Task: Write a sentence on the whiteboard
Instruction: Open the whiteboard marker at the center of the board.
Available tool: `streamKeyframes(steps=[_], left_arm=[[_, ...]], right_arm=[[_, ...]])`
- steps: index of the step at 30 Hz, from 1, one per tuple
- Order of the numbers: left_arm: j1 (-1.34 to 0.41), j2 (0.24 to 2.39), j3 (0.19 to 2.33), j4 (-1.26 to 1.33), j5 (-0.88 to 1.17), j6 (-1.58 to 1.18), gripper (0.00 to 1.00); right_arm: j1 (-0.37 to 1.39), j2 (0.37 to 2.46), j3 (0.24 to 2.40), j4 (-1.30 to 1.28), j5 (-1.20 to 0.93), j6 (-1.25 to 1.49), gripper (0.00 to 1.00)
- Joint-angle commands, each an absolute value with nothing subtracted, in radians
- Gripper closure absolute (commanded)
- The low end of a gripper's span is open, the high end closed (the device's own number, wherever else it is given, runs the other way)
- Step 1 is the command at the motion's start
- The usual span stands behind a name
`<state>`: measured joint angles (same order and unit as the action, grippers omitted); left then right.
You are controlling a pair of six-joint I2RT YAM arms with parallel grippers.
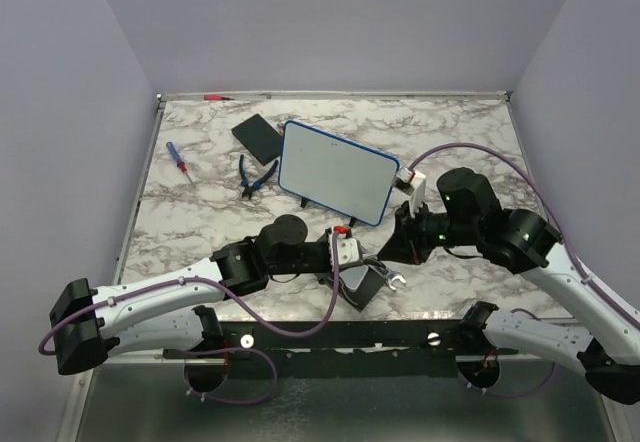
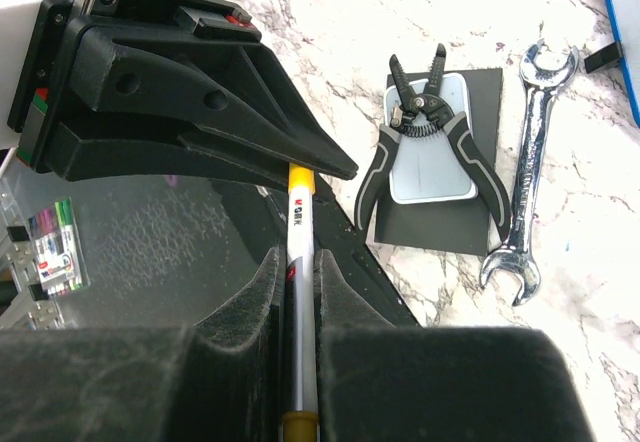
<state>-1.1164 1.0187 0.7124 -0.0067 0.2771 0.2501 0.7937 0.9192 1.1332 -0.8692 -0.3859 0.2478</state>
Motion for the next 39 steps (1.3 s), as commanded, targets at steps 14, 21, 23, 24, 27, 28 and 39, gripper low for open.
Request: streamKeyframes(steps=[14, 21, 23, 24, 27, 28, 39], left_arm=[[-1.088, 1.015, 0.676, -0.225, 0.141, 0.23, 1.0], [-1.088, 1.018, 0.674, -0.225, 0.131, 0.231, 1.0], [-1.088, 1.02, 0.672, -0.224, 0.128, 0.231, 1.0], [-1.088, 1.02, 0.672, -0.225, 0.127, 0.231, 1.0], [-1.088, 1.023, 0.671, -0.225, 0.121, 0.232, 1.0], [-1.088, 1.023, 0.672, -0.225, 0.119, 0.233, 1.0], [-1.089, 1.023, 0.67, -0.225, 0.101, 0.235, 1.0]], right_arm=[[0.79, 0.88, 1.252, -1.097, -0.283, 0.193, 1.0], [0.79, 0.882, 1.271, -1.122, -0.277, 0.187, 1.0], [0.79, 0.883, 1.275, -1.13, -0.272, 0.185, 1.0], [0.79, 0.881, 1.278, -1.134, -0.27, 0.185, 1.0], [0.79, 0.88, 1.287, -1.146, -0.262, 0.183, 1.0], [0.79, 0.879, 1.29, -1.15, -0.259, 0.182, 1.0], [0.79, 0.875, 1.3, -1.163, -0.242, 0.184, 1.0]])
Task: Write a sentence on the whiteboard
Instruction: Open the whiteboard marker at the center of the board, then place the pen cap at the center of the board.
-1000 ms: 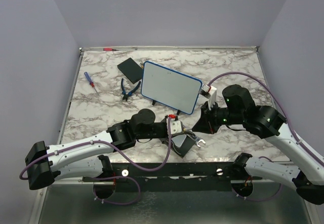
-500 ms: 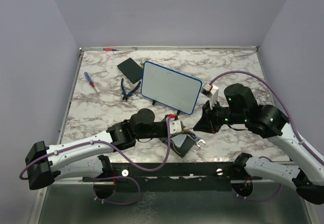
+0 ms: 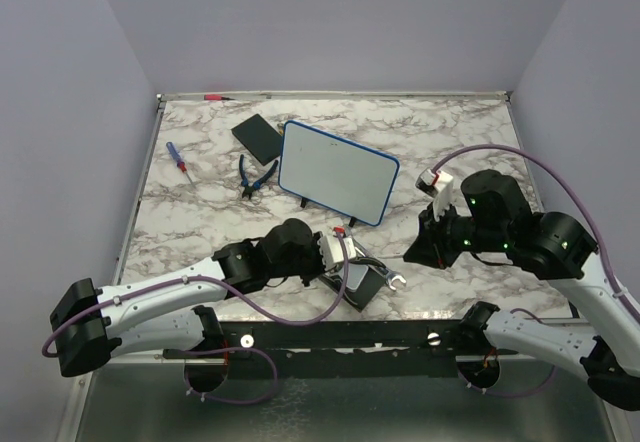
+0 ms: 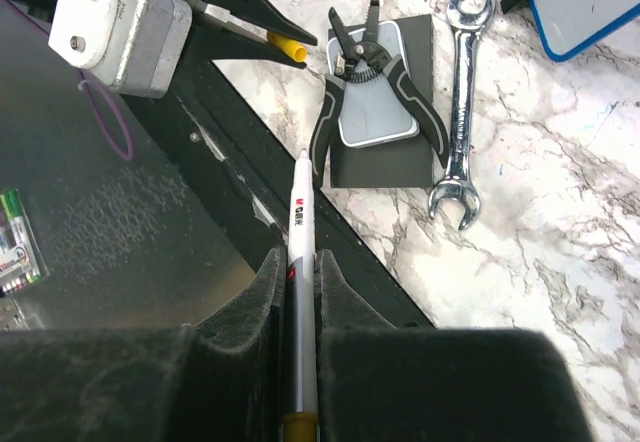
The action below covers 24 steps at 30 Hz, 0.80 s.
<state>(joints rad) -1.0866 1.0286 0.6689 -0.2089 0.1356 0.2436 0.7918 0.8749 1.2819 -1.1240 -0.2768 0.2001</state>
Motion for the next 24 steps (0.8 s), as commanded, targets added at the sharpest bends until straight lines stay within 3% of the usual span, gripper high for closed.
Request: streamKeyframes(steps=[1, 14, 24], left_arm=[[-1.088, 1.022, 0.671, -0.225, 0.098, 0.234, 1.0], [-0.892, 1.003, 0.7, -0.159, 0.052, -0.045, 1.0], [-0.882, 0.801, 0.387, 0.03, -0.38, -0.526, 1.0]], right_arm=[[0.79, 0.873, 1.301, -1.16, -0.234, 0.186, 1.0], [0.79, 0.768, 1.151, -0.876, -0.01, 0.3, 1.0], [0.79, 0.694, 0.846, -0.276, 0.122, 0.348, 1.0]])
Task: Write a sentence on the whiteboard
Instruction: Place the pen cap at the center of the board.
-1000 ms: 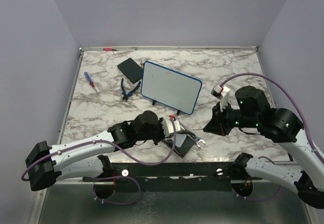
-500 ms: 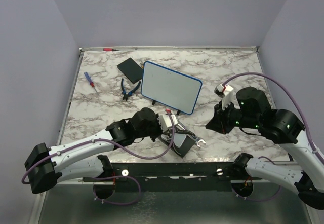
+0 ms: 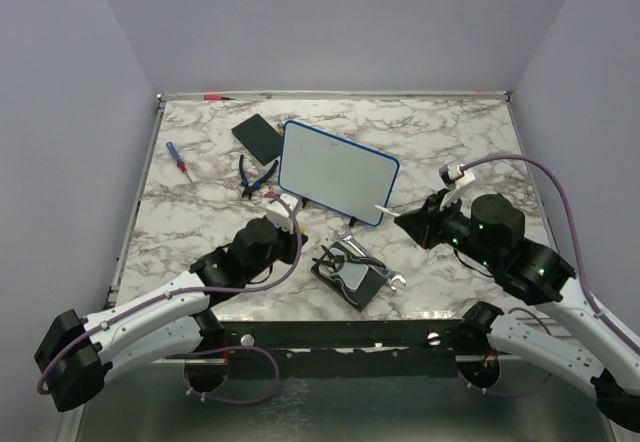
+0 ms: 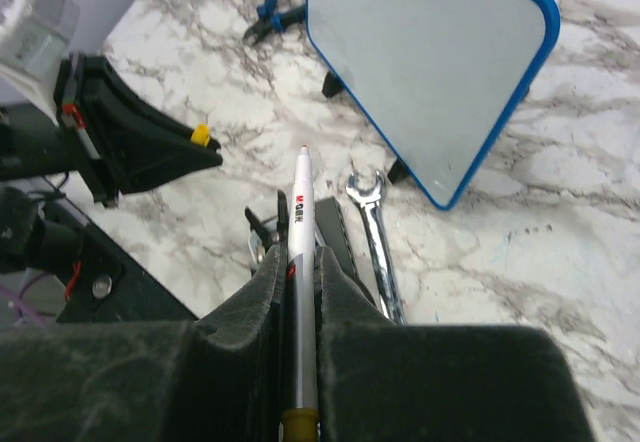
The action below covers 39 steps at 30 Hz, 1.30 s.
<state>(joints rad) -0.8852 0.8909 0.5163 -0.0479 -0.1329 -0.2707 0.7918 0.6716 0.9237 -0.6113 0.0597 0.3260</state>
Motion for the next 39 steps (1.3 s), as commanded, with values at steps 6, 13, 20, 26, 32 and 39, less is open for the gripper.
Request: streamKeyframes(steps=[6, 13, 20, 26, 32, 39], left_arm=[[-0.883, 0.709, 0.257, 0.05, -0.465, -0.631, 1.0], [-0.882, 0.794, 0.225, 0.048, -0.455, -0.633, 1.0], [-0.882, 0.896, 0.225, 0.097, -0.433, -0.618, 0.93], [-0.883, 0.964, 0.243, 0.106, -0.422, -0.618, 0.92], [-0.883, 1.05, 0.266, 0.107, -0.392, -0.632, 0.9], [-0.883, 1.086, 0.281, 0.097, -0.4, -0.65, 0.76]], right_arm=[[0.79, 0.808, 0.856, -0.183, 0.104, 0.304, 1.0], [0.79, 0.772, 0.774, -0.085, 0.099, 0.343, 1.0], [0.79, 0.75, 0.728, -0.031, 0.111, 0.383, 1.0], [0.79, 0.755, 0.729, -0.035, 0.109, 0.382, 1.0], [0.79, 0.752, 0.726, -0.03, 0.112, 0.383, 1.0], [0.79, 0.748, 0.716, -0.029, 0.119, 0.393, 1.0]])
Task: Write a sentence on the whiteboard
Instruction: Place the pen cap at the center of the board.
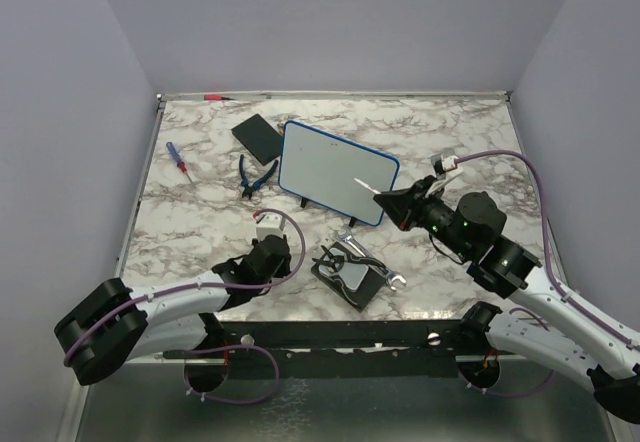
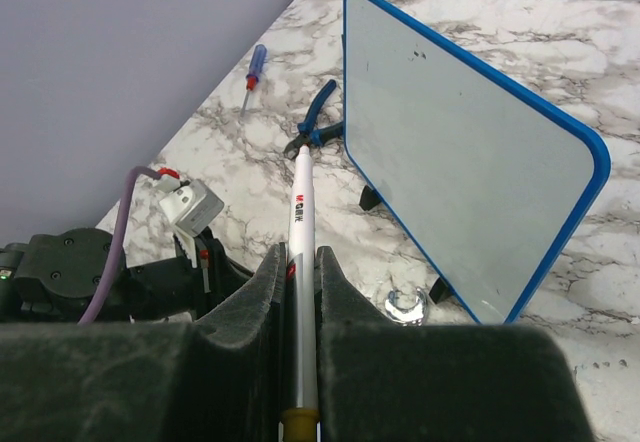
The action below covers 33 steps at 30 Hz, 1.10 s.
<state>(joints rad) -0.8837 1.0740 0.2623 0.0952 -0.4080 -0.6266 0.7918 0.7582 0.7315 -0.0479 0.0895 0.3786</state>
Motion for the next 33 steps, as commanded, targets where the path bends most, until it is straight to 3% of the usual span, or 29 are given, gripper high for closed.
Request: streamKeyframes(steps=[1, 5, 15, 23, 33], left_arm=[[-0.883, 1.085, 0.28, 0.094, -0.4, -0.654, 0.74], [-0.883, 1.066, 0.276, 0.079, -0.404, -0.667, 0.58], [-0.881, 0.993, 0.356, 0.031, -0.519, -0.595, 0.4], [-0.791, 1.154, 0.464, 0.152, -0.457, -0.471, 0.4], [-0.716, 1.371, 0.573, 0.286, -0.379, -0.408, 0.51]], right_arm=[[0.79, 0.746, 0.715, -0.031, 0.122, 0.391, 1.0], [0.79, 0.74, 0.717, -0.034, 0.131, 0.389, 1.0], [0.79, 0.732, 0.723, -0.041, 0.145, 0.379, 1.0], [0.79, 0.726, 0.725, -0.044, 0.144, 0.375, 1.0], [0.79, 0.709, 0.717, -0.055, 0.159, 0.374, 1.0]])
